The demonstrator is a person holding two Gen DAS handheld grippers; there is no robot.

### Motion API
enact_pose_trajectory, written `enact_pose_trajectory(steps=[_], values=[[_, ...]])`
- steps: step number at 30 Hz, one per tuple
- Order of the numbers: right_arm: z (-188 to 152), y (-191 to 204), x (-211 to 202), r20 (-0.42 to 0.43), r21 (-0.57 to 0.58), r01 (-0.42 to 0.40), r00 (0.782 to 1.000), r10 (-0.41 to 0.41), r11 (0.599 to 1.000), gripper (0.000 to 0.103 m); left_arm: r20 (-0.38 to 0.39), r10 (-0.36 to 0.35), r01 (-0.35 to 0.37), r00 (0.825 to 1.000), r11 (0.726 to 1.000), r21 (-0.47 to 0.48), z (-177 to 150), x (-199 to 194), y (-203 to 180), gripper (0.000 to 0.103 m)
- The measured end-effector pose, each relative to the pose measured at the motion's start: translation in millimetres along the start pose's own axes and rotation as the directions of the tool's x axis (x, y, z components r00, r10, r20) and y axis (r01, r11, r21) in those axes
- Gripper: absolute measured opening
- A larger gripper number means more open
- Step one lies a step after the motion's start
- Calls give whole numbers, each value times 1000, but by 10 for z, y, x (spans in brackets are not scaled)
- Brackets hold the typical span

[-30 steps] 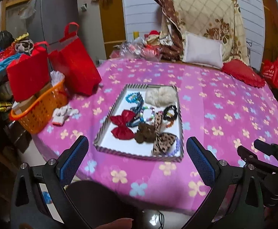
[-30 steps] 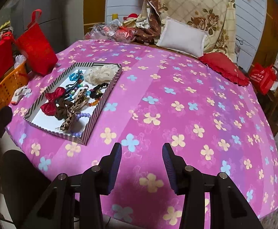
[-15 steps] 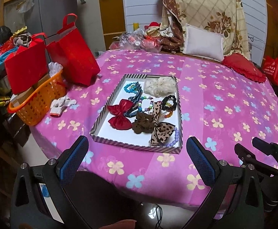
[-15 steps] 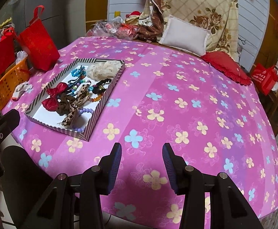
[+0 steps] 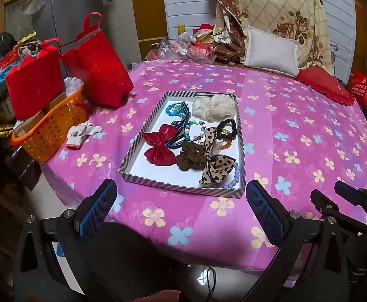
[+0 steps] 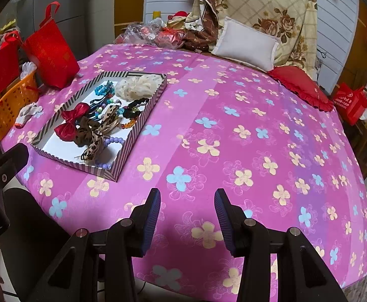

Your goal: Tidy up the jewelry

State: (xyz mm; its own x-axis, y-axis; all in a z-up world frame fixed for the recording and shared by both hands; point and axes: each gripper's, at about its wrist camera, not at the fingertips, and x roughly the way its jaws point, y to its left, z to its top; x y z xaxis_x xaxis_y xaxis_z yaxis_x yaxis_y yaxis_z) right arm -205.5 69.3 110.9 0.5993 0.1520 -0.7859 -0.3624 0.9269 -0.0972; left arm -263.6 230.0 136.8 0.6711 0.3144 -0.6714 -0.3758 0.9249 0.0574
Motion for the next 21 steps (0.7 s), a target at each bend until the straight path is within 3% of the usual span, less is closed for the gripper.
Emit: enact_pose_trajectory(steps=[21], values=[[-41,19,38,-4,-7,-1,1000,1,1000,43,-12,6,-6,1000,1000,-8,-62,48,22,102]])
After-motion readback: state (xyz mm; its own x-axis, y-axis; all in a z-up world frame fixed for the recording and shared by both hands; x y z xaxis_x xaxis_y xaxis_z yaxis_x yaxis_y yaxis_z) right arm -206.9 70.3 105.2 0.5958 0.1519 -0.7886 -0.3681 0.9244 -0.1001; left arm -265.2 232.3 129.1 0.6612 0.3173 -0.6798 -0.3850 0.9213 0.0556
